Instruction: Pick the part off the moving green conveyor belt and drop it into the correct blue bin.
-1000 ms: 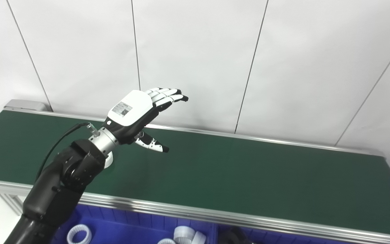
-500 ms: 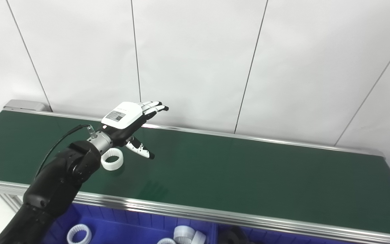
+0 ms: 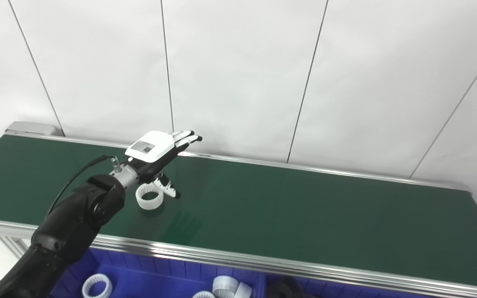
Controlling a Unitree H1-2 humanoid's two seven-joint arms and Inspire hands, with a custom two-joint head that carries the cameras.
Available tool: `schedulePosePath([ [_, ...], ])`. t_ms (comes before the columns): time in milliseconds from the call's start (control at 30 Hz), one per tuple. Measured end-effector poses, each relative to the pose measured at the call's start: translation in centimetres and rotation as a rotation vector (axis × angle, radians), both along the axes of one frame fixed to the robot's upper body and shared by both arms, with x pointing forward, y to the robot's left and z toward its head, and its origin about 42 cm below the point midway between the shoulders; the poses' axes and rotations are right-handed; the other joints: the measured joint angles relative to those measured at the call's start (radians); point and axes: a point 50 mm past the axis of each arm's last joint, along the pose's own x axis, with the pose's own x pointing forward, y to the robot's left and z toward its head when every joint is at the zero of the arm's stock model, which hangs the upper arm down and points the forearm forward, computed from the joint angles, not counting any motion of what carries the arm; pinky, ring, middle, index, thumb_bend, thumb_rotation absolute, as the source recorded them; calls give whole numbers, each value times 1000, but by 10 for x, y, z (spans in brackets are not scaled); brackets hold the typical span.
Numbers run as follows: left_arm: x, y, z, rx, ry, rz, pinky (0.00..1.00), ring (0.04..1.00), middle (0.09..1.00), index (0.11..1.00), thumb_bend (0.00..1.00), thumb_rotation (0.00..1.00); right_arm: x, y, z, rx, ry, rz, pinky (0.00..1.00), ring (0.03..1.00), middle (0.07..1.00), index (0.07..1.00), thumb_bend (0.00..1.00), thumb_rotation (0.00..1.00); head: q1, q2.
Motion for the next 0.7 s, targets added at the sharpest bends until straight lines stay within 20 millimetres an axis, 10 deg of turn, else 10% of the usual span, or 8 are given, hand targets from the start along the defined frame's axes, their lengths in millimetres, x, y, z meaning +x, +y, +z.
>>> schedulePosePath([
  [700,-1,-9,-43,44,188,75,846,979,1000,976,881,141,-5,-3,7,0,-24,-4,937,971,995,977,401,1000,0,18],
])
